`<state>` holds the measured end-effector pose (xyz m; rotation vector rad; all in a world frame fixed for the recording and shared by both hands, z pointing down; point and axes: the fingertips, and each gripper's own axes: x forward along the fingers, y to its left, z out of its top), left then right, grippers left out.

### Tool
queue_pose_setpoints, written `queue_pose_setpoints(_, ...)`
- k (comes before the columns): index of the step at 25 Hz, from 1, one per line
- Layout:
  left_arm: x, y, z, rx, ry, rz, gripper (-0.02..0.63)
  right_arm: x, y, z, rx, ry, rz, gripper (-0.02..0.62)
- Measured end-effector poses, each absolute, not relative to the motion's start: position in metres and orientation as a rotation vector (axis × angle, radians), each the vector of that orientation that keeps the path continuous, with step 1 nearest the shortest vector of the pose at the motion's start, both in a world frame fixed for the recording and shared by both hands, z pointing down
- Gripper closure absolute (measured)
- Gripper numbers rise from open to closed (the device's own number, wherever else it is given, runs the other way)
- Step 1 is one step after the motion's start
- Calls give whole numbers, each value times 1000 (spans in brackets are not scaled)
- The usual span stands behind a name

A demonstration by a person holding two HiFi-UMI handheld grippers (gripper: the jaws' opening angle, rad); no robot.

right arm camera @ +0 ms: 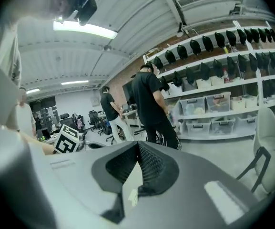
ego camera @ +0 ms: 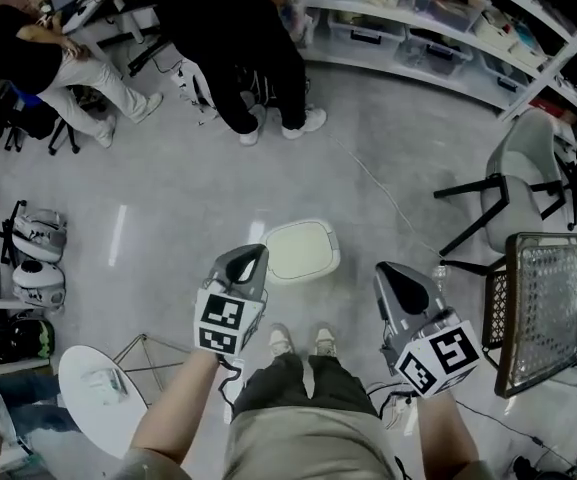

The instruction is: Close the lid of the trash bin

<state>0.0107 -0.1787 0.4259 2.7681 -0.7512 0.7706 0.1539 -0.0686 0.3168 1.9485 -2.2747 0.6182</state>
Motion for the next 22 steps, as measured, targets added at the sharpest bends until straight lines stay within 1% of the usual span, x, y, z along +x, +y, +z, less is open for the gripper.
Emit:
queue_pose_setpoints(6, -4, -160, 317, 2982, -821, 670, 603, 133, -57, 226, 1926, -2376, 413, 592)
queue_pose_setpoints(13, -24, -130, 220, 3095, -896, 476, 603, 107, -42, 162, 1884, -2481, 261, 592)
queue_pose_setpoints(16, -37, -122, 193, 3069, -956, 380, 603, 96, -39, 146, 1853, -2518, 221, 592)
queue_pose_setpoints(22, -60, -114, 178, 3043, -1008, 366, 603, 80, -44, 138, 1789, -2548, 197, 592)
